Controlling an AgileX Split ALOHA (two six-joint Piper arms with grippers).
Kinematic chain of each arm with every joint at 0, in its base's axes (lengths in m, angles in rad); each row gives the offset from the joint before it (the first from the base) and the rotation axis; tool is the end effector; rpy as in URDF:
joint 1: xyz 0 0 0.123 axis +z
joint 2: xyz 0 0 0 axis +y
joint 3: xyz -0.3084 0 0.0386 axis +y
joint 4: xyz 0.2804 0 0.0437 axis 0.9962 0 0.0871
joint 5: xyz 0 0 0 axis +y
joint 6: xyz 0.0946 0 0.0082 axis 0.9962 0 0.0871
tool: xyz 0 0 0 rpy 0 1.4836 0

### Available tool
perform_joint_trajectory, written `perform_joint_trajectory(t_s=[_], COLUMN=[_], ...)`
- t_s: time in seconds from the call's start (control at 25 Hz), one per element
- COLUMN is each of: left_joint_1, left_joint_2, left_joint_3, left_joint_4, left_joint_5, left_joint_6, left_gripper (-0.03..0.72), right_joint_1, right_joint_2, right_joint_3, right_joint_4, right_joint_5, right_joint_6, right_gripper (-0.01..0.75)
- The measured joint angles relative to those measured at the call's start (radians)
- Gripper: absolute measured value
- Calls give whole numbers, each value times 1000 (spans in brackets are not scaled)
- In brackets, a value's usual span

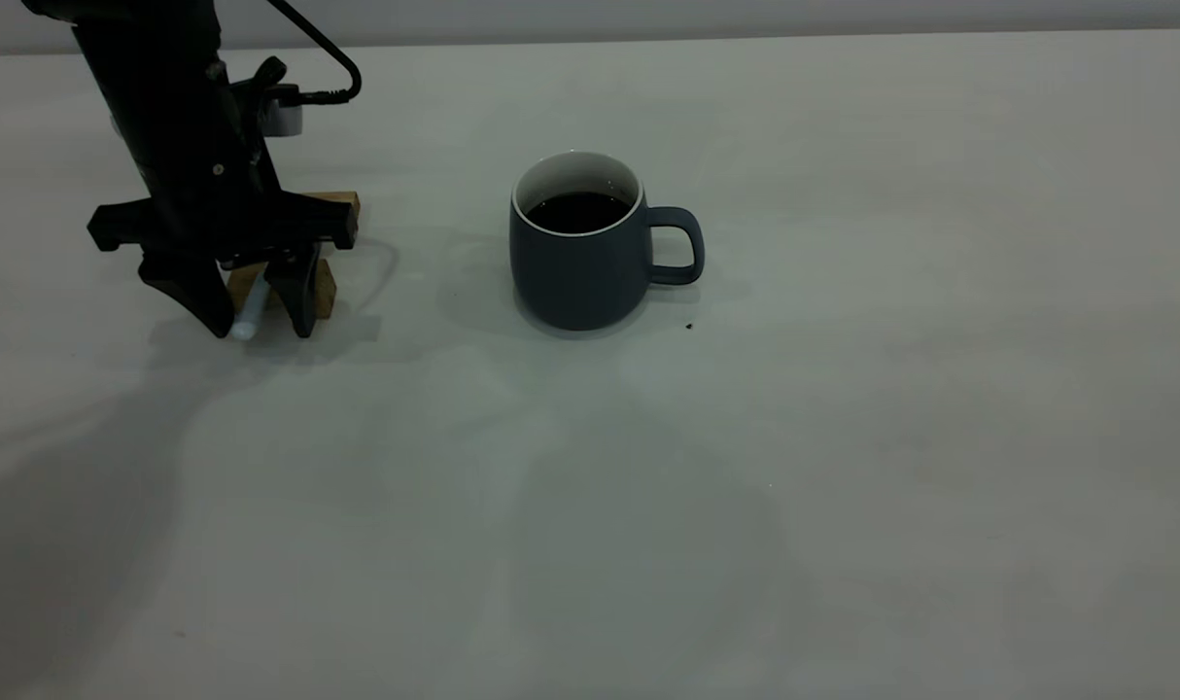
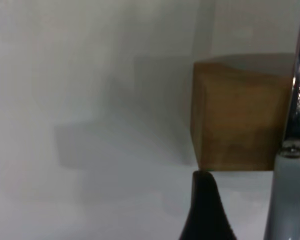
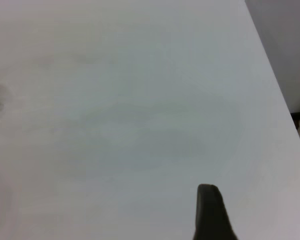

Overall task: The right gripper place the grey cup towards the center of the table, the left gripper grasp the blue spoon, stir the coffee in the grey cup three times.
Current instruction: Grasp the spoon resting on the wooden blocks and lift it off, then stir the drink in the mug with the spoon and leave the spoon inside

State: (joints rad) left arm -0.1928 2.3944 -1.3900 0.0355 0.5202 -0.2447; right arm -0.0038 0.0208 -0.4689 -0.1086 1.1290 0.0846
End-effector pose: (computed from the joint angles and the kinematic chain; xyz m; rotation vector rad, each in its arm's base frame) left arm 0.4443 -0.0850 -0.0030 -0.0335 3.0069 -0.0147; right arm 0.0046 -0.0093 0.2761 0.1017 2.1579 -0.0863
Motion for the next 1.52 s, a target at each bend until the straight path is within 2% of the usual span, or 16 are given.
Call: perform_joint_trajectory(t_s=[0.36, 0.52, 0.64, 0.88, 1.32, 1.52], left_joint_1=[0, 0, 0, 0, 0, -10], left_joint_2=[19, 19, 19, 19, -58, -168], left_joint_3=[-1, -2, -2, -2, -2, -2], left_joint_4=[0, 0, 0, 0, -1, -5], left_joint_5=[-5, -7, -6, 0, 66, 168], left_joint_6=[1, 1, 2, 2, 1, 0], left_gripper=[548, 494, 406, 134, 132, 132], right_joint_1=[0, 0, 0, 0, 0, 0], right_joint_2=[0, 0, 0, 0, 0, 0], right_joint_3=[0, 0, 0, 0, 0, 0], right_joint_4=[0, 0, 0, 0, 0, 0], right_joint_5=[0, 0, 0, 0, 0, 0], right_joint_6=[0, 0, 0, 0, 0, 0], right_gripper=[511, 511, 511, 511, 511, 511])
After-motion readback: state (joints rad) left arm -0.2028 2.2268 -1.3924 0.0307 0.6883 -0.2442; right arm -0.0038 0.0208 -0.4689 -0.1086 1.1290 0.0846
